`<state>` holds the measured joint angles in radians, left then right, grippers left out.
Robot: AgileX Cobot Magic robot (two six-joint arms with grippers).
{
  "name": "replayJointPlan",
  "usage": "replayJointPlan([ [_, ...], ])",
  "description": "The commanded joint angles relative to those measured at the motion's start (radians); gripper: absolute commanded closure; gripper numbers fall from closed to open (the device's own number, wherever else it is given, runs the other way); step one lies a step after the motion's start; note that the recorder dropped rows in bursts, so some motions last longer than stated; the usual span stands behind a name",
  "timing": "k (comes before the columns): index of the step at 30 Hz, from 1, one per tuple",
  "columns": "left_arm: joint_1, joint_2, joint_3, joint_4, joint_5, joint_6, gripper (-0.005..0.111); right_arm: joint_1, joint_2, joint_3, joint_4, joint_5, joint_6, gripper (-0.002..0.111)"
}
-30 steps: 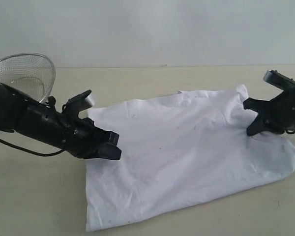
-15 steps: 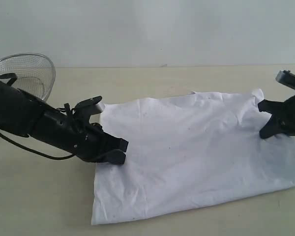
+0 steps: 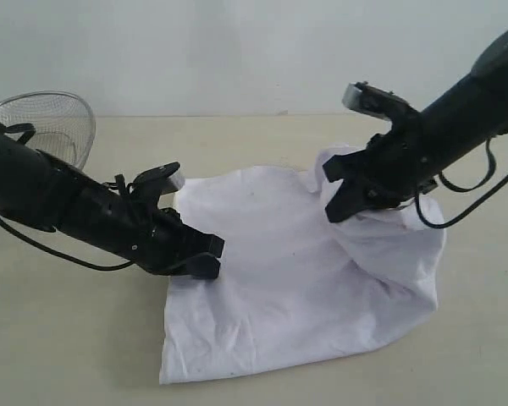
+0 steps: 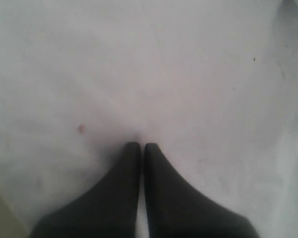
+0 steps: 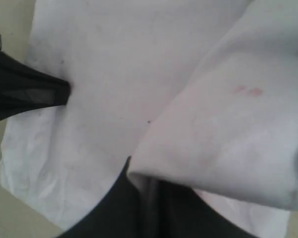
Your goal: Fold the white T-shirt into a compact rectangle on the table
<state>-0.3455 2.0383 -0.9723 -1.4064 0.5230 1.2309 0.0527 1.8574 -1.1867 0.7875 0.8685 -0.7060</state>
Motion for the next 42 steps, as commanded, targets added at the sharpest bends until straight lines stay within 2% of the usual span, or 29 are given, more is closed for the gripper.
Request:
replayJointPlan([
  [1, -0.005, 0.010, -0.004, 0.005, -0.023, 0.004, 0.102, 0.092, -0.022, -0.002, 0.017, -0.025, 0.000, 0.108],
  [7, -0.005, 0.010, -0.004, 0.005, -0.023, 0.004, 0.102, 0.199, -0.022, -0.002, 0.017, -0.108, 0.026, 0.108],
  [12, -0.005, 0.010, -0.004, 0.005, -0.020, 0.004, 0.102, 0.251, -0.022, -0.002, 0.015, -0.166, 0.034, 0.108],
  [29, -0.005, 0.010, -0.006, 0.005, -0.019, 0.004, 0.102, 0.352, -0.020, -0.002, 0.015, -0.213, 0.048, 0.108],
  [42, -0.005, 0.010, -0.006, 0.005, -0.018, 0.004, 0.102, 0.365, -0.018, -0.002, 0.054, -0.216, 0.047, 0.108],
])
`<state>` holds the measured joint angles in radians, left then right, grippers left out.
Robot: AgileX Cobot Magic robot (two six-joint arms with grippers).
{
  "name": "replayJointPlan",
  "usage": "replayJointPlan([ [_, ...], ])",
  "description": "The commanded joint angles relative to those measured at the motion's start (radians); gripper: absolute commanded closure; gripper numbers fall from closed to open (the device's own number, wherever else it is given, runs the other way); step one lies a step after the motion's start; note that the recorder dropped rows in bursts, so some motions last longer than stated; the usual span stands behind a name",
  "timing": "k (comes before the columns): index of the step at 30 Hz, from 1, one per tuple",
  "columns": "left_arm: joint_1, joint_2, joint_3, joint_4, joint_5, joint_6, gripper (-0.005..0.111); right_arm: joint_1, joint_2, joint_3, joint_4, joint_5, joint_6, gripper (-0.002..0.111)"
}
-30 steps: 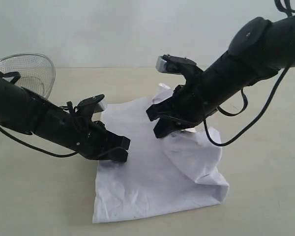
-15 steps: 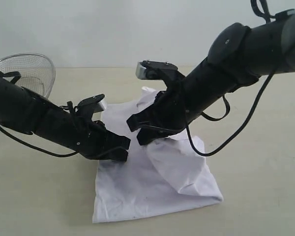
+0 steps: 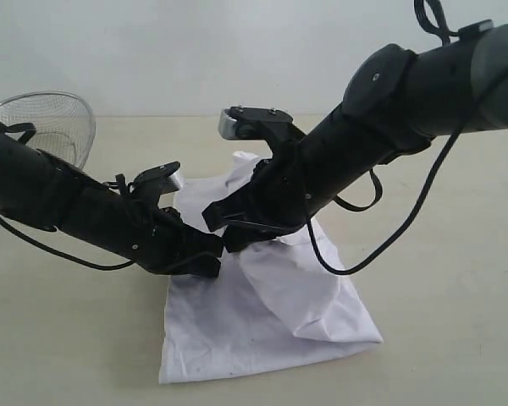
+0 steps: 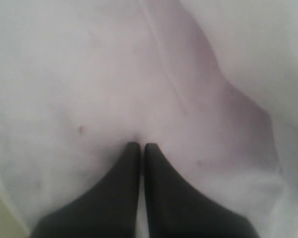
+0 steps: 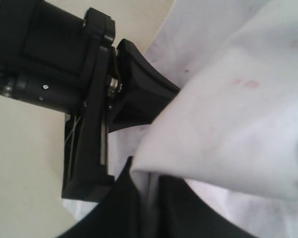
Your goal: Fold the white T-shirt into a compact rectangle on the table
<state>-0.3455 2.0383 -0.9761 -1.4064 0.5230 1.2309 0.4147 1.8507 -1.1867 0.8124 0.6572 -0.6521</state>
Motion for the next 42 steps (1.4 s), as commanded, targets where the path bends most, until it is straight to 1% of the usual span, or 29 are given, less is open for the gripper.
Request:
replayJointPlan([
  [1, -0.005, 0.010, -0.002, 0.005, -0.018, 0.004, 0.102, 0.003, -0.012, -0.002, 0.031, -0.002, -0.007, 0.108],
  [9, -0.005, 0.010, -0.002, 0.007, -0.025, 0.004, 0.102, 0.003, -0.003, -0.002, 0.043, 0.012, -0.023, 0.108],
  [13, -0.003, 0.004, -0.002, 0.077, -0.007, 0.018, 0.102, 0.003, -0.003, -0.002, 0.041, -0.002, -0.023, 0.108],
  [20, -0.003, -0.082, -0.002, 0.098, 0.005, 0.010, 0.102, 0.003, -0.003, -0.002, 0.038, 0.003, -0.025, 0.108],
  [24, -0.003, -0.127, -0.002, 0.177, -0.004, -0.074, 0.102, 0.003, -0.003, -0.002, 0.038, 0.012, -0.025, 0.108],
  [26, -0.001, -0.148, -0.002, 0.251, -0.012, -0.136, 0.102, 0.003, -0.002, -0.002, 0.038, 0.016, -0.025, 0.108],
  [29, 0.005, -0.172, -0.002, 0.326, -0.015, -0.204, 0.102, 0.003, -0.002, -0.002, 0.038, 0.025, -0.027, 0.108],
  [31, 0.017, -0.189, -0.002, 0.351, -0.015, -0.228, 0.102, 0.003, -0.002, -0.002, 0.038, 0.031, -0.027, 0.108],
  [37, 0.057, -0.265, 0.005, 0.365, 0.001, -0.248, 0.102, 0.003, -0.002, -0.002, 0.038, 0.043, -0.034, 0.108],
  [42, 0.057, -0.310, 0.010, 0.413, 0.010, -0.297, 0.102, 0.015, 0.018, -0.002, 0.040, 0.050, -0.036, 0.108],
])
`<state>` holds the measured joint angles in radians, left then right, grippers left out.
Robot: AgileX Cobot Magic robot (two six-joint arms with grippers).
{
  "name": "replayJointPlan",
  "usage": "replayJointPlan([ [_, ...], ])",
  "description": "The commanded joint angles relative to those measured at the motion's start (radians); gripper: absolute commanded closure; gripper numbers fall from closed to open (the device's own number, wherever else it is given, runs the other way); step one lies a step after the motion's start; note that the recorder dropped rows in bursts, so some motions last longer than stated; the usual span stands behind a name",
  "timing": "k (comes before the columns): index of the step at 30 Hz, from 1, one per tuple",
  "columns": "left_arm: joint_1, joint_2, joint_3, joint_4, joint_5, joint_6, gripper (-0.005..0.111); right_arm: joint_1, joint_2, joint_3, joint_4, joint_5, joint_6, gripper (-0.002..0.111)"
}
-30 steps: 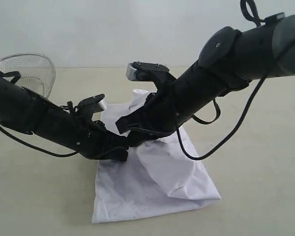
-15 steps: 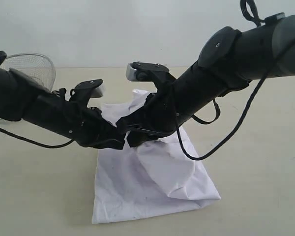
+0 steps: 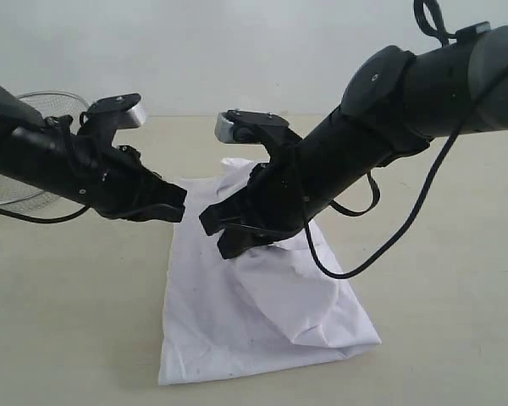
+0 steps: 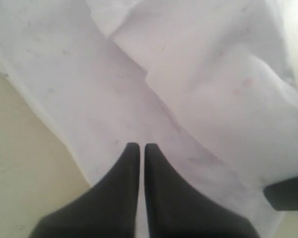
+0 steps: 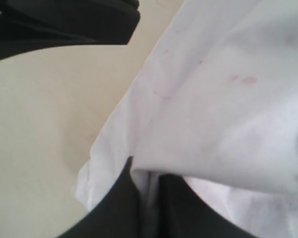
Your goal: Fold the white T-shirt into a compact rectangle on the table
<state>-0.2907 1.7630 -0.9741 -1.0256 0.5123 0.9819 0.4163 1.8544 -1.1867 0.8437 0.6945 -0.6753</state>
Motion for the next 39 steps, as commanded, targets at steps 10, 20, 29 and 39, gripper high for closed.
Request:
replayJointPlan([
  [10, 0.002, -0.041, 0.014, 0.028, 0.045, -0.049, 0.102, 0.059, 0.083, -0.002, 0.011, -0.086, -0.042, 0.108],
  [20, 0.002, -0.043, 0.014, -0.010, 0.144, -0.049, 0.102, 0.059, 0.094, -0.002, 0.011, -0.165, -0.038, 0.108],
  [29, 0.002, -0.123, 0.014, -0.010, 0.083, -0.049, 0.102, 0.061, 0.094, -0.002, 0.013, -0.194, -0.034, 0.108],
  [39, 0.002, -0.151, 0.014, -0.001, 0.030, -0.047, 0.102, 0.061, 0.032, -0.002, 0.044, -0.101, 0.064, 0.026],
])
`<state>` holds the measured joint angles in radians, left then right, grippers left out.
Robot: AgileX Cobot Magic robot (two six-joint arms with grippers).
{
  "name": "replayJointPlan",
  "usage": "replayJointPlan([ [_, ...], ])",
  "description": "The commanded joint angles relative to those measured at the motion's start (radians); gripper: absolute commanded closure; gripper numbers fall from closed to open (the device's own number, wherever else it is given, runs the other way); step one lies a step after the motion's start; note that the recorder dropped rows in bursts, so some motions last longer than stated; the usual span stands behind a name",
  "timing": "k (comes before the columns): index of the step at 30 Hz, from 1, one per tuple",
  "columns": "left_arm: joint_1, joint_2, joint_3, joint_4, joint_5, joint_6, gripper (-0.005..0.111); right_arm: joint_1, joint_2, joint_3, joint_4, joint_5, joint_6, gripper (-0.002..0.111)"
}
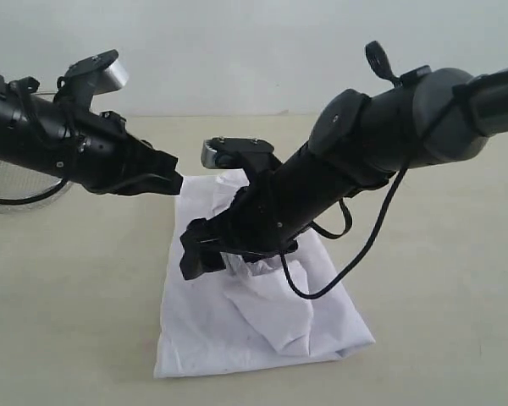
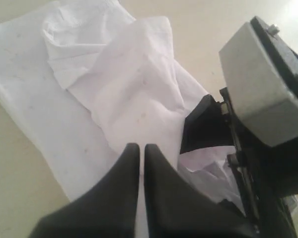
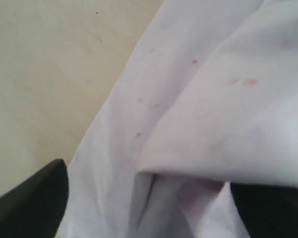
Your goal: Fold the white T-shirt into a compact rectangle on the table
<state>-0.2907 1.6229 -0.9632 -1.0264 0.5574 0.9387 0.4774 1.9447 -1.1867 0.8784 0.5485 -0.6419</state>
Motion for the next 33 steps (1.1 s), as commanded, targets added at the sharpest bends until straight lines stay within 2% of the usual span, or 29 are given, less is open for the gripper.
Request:
replayJointPlan([
  [1, 0.002, -0.011, 0.003, -0.001, -0.015, -0.004, 0.102, 0.000, -0.081, -0.002, 0.007, 0.057, 0.030, 0.026],
  [5, 0.002, -0.011, 0.003, -0.001, -0.008, -0.004, 0.102, -0.004, -0.210, -0.002, -0.084, 0.061, 0.043, 0.026],
  [10, 0.002, -0.011, 0.003, -0.001, -0.004, -0.004, 0.102, -0.045, -0.282, -0.002, -0.360, 0.082, 0.264, 0.029],
  [13, 0.002, -0.011, 0.003, -0.004, -0.001, -0.004, 0.102, -0.059, -0.296, -0.002, -0.570, 0.114, 0.400, 0.050],
  [15, 0.000, -0.011, 0.003, -0.020, 0.008, -0.004, 0.102, -0.061, -0.296, -0.002, -0.719, 0.149, 0.438, 0.073],
  [18, -0.015, -0.011, 0.003, -0.115, 0.042, 0.105, 0.102, -0.061, -0.296, -0.002, -0.847, 0.196, 0.452, 0.109],
  [20, -0.042, -0.011, 0.003, -0.168, 0.044, 0.170, 0.102, -0.061, -0.296, -0.002, -0.878, 0.189, 0.457, 0.108],
  [25, -0.106, -0.011, 0.001, -0.189, -0.002, 0.176, 0.102, -0.077, -0.296, -0.002, -0.995, 0.175, 0.513, 0.109],
  [29, -0.144, -0.011, 0.001, -0.189, -0.018, 0.176, 0.102, -0.161, -0.296, 0.000, -1.047, 0.256, 0.614, 0.109],
  [33, -0.162, 0.003, -0.009, -0.189, -0.060, 0.183, 0.102, -0.258, -0.296, 0.009, -0.975, 0.303, 0.604, 0.109],
])
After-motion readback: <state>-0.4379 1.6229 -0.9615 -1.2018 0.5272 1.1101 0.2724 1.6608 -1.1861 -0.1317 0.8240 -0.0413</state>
